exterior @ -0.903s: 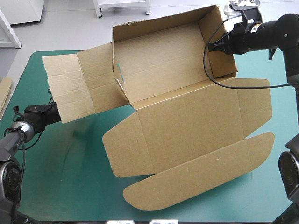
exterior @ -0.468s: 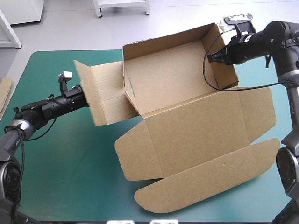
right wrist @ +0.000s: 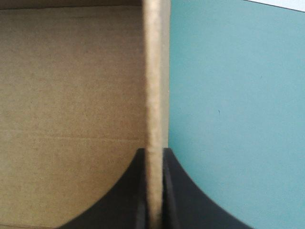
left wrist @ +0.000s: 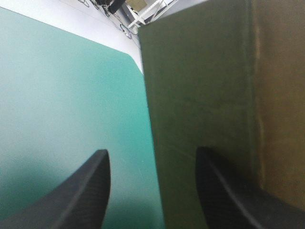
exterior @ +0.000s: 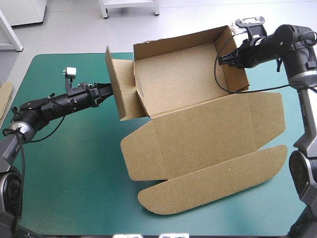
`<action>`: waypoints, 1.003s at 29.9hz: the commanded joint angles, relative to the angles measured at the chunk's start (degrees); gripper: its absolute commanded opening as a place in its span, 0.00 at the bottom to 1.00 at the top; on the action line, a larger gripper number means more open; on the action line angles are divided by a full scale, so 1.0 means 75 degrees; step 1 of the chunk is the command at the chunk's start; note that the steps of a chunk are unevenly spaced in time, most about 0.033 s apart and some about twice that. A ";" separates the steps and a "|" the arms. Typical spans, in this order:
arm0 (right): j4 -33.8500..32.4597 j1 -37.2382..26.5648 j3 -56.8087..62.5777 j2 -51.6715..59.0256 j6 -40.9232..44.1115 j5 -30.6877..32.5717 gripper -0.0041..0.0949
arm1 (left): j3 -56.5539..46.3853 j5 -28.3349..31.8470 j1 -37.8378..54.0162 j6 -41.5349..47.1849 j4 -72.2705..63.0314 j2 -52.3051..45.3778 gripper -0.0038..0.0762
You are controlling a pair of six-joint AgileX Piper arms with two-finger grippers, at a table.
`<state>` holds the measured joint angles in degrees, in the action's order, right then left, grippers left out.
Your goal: Fold the box
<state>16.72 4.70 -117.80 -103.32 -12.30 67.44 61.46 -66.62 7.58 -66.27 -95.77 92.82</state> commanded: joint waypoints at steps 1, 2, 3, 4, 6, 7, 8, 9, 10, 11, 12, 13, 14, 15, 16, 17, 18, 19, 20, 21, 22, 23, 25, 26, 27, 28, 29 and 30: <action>0.0267 -0.0046 -0.0205 0.0283 0.0141 -0.0466 0.02 | 0.0544 -0.1028 -0.0255 0.0164 -0.1004 -0.0392 0.56; 0.0267 -0.0046 -0.0205 0.0282 0.0155 -0.0466 0.02 | 0.0667 -0.1011 -0.0332 0.0252 -0.0961 -0.0392 0.56; 0.0267 -0.0046 -0.0205 0.0270 0.0155 -0.0466 0.02 | 0.0800 -0.0890 -0.0392 0.0447 -0.0865 -0.0392 0.56; 0.0267 -0.0046 -0.0205 0.0270 0.0155 -0.0485 0.02 | 0.0957 -0.0748 -0.0474 0.0811 -0.0636 -0.0392 0.56; 0.0267 -0.0046 -0.0205 0.0270 0.0187 -0.0542 0.02 | 0.1275 -0.0548 -0.0638 0.1203 -0.0010 -0.0392 0.56; 0.0267 -0.0046 -0.0205 0.0270 0.0187 -0.0582 0.02 | 0.1434 -0.0439 -0.0719 0.1334 0.0313 -0.0392 0.56; 0.0267 -0.0046 -0.0205 0.0270 0.0224 -0.0589 0.02 | 0.1548 -0.0387 -0.0758 0.1489 0.0526 -0.0404 0.56; 0.0267 -0.0046 -0.0205 0.0270 0.0256 -0.0589 0.02 | 0.1679 -0.0353 -0.0821 0.1564 0.0634 -0.0404 0.56; 0.0267 -0.0046 -0.0205 0.0265 0.0293 -0.0589 0.02 | 0.1790 -0.0335 -0.0873 0.1642 0.0639 -0.0404 0.56; 0.0254 -0.0046 -0.0205 0.0265 0.0314 -0.0589 0.02 | 0.1884 -0.0261 -0.0907 0.1767 0.0639 -0.0404 0.56; 0.0254 -0.0046 -0.0205 0.0265 0.0333 -0.0589 0.02 | 0.1965 -0.0157 -0.0923 0.1784 0.0639 -0.0404 0.56; 0.0254 -0.0046 -0.0205 0.0252 0.0369 -0.0589 0.02 | 0.2032 -0.0027 -0.0960 0.1826 0.0693 -0.0404 0.56; 0.0254 -0.0046 -0.0205 0.0252 0.0405 -0.0589 0.02 | 0.2074 0.0041 -0.0972 0.1904 0.0765 -0.0404 0.56; 0.0254 -0.0046 -0.0205 0.0230 0.0426 -0.0589 0.02 | 0.2135 0.0119 -0.1010 0.2035 0.0909 -0.0404 0.56; 0.0254 -0.0046 -0.0205 0.0214 0.0439 -0.0572 0.02 | 0.2186 0.0100 -0.1018 0.2092 0.1005 -0.0404 0.56; 0.0254 -0.0046 -0.0205 0.0201 0.0454 -0.0564 0.02 | 0.2226 0.0035 -0.1018 0.2126 0.1078 -0.0404 0.56; 0.0254 -0.0046 -0.0205 0.0140 0.0479 -0.0543 0.02 | 0.2270 0.0031 -0.1018 0.2185 0.1114 -0.0418 0.56; 0.0254 -0.0046 -0.0205 0.0120 0.0486 -0.0511 0.02 | 0.2307 0.0031 -0.1018 0.2235 0.1160 -0.0409 0.56; 0.0264 -0.0032 -0.0205 0.0073 0.0514 -0.0496 0.02 | 0.2374 0.0111 -0.1018 0.2308 0.1244 -0.0409 0.56; 0.0287 -0.0032 -0.0205 0.0039 0.0548 -0.0479 0.02 | 0.2454 0.0295 -0.1018 0.2507 0.1402 -0.0409 0.56; 0.0304 -0.0017 -0.0205 -0.0022 0.0568 -0.0465 0.02 | 0.2540 0.0418 -0.1052 0.2607 0.1605 -0.0409 0.56; 0.0304 0.0001 -0.0205 -0.0056 0.0613 -0.0465 0.02 | 0.2638 0.0598 -0.1109 0.2757 0.1841 -0.0409 0.56; 0.0267 0.0076 -0.0205 -0.0196 0.0735 -0.0465 0.02 | 0.2845 0.0938 -0.1211 0.3105 0.2335 -0.0409 0.56; 0.0267 0.0117 -0.0205 -0.0260 0.0807 -0.0484 0.02 | 0.2956 0.1089 -0.1307 0.3321 0.2605 -0.0409 0.56; 0.0267 0.0153 -0.0205 -0.0366 0.0889 -0.0484 0.03 | 0.3152 0.1276 -0.1404 0.3646 0.3095 -0.0392 0.56; 0.0267 0.0219 -0.0205 -0.0426 0.0967 -0.0505 0.03 | 0.3300 0.1388 -0.1517 0.3881 0.3533 -0.0348 0.56; 0.0267 0.0282 -0.0205 -0.0498 0.1037 -0.0524 0.03 | 0.3499 0.1485 -0.1648 0.4251 0.4136 -0.0265 0.56; 0.0267 0.0360 -0.0205 -0.0565 0.1081 -0.0564 0.03 | 0.3704 0.1507 -0.1762 0.4608 0.4694 -0.0169 0.56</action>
<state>16.67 6.18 -117.80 -109.65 -5.88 66.30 84.54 -57.13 -3.53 -37.75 -65.50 92.58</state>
